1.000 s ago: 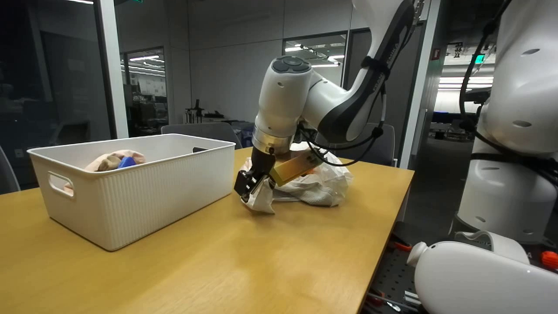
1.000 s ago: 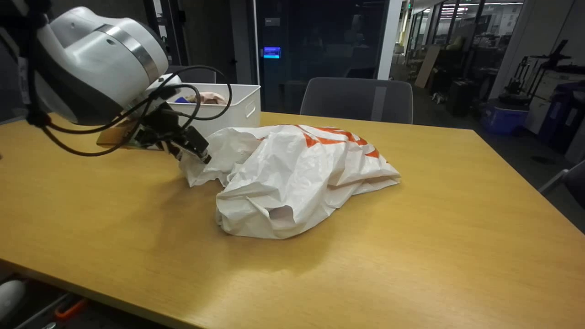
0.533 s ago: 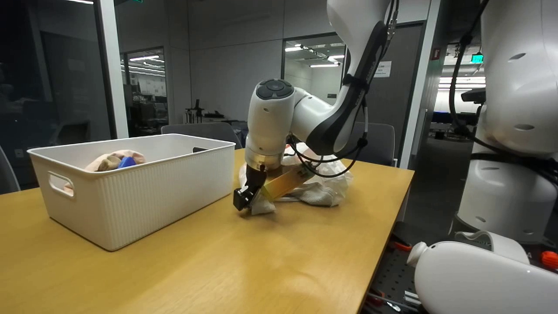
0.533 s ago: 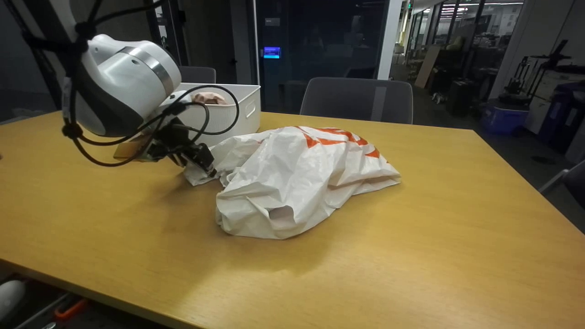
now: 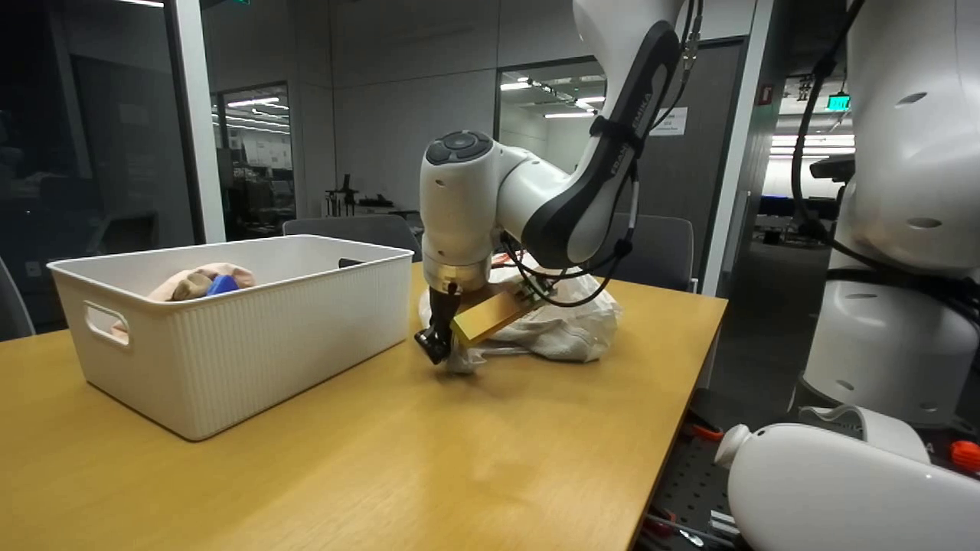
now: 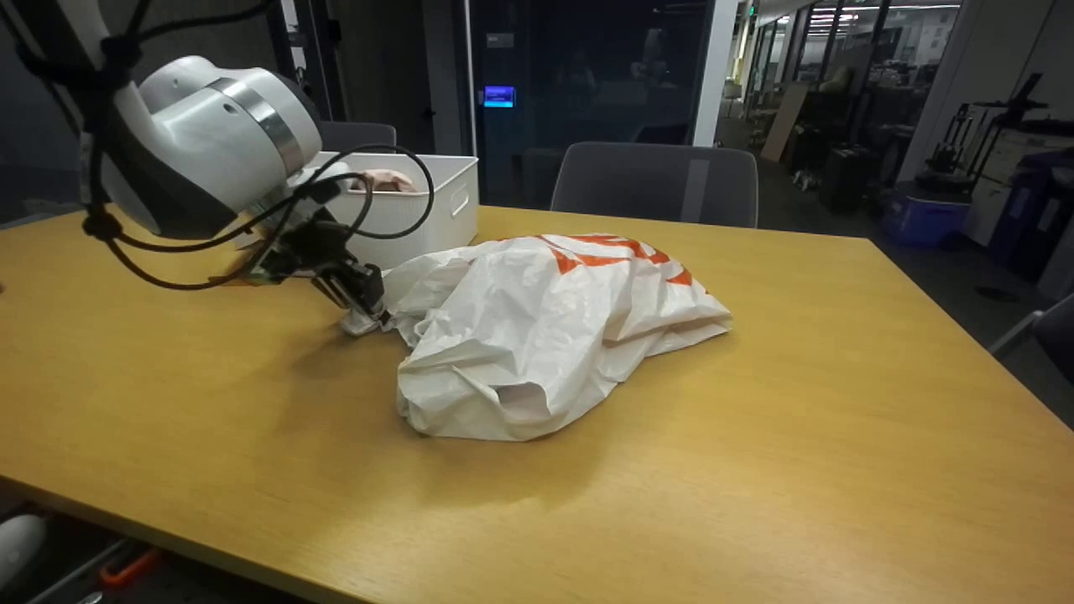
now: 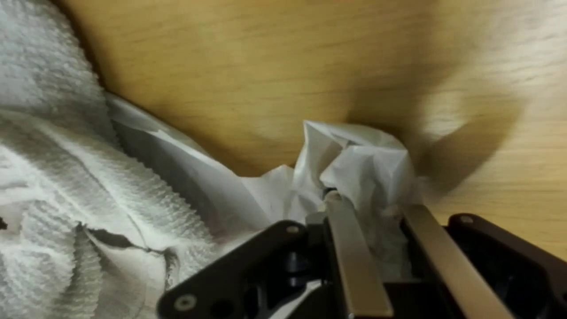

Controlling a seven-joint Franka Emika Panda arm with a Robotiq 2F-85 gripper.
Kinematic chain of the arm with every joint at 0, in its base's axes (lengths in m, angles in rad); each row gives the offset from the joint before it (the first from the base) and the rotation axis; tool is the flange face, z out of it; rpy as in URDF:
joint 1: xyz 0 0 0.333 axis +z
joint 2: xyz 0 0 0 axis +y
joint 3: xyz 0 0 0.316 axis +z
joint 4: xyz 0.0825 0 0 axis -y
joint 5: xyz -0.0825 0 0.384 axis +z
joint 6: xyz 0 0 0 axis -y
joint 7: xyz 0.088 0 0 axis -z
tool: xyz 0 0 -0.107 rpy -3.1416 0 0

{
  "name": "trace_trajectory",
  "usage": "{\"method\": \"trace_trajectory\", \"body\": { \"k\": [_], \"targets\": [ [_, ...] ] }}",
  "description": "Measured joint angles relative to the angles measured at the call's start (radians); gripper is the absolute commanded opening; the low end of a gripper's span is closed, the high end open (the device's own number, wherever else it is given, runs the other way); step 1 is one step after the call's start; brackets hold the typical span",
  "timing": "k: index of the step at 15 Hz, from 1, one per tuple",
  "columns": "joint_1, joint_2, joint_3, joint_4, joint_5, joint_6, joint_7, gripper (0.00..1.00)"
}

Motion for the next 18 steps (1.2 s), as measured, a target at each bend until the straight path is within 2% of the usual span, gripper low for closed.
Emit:
{"method": "trace_trajectory", "body": {
  "k": [3,12,15,17,18],
  "targets": [
    [-0.023,-0.018,0.071,-0.012,0.251,-0.052,-0.18,0.01],
    [-0.279,-0.033,0.467,-0.016,1.002,-0.193,-0.759,0.01],
    [-0.344,-0.051,0.589,0.005,1.241,-0.262,-0.907,0.01],
    [-0.272,-0.12,0.55,0.008,1.365,-0.271,-0.961,0.01],
    [-0.255,-0.168,0.543,0.006,1.375,-0.271,-0.963,0.01]
  ]
}}
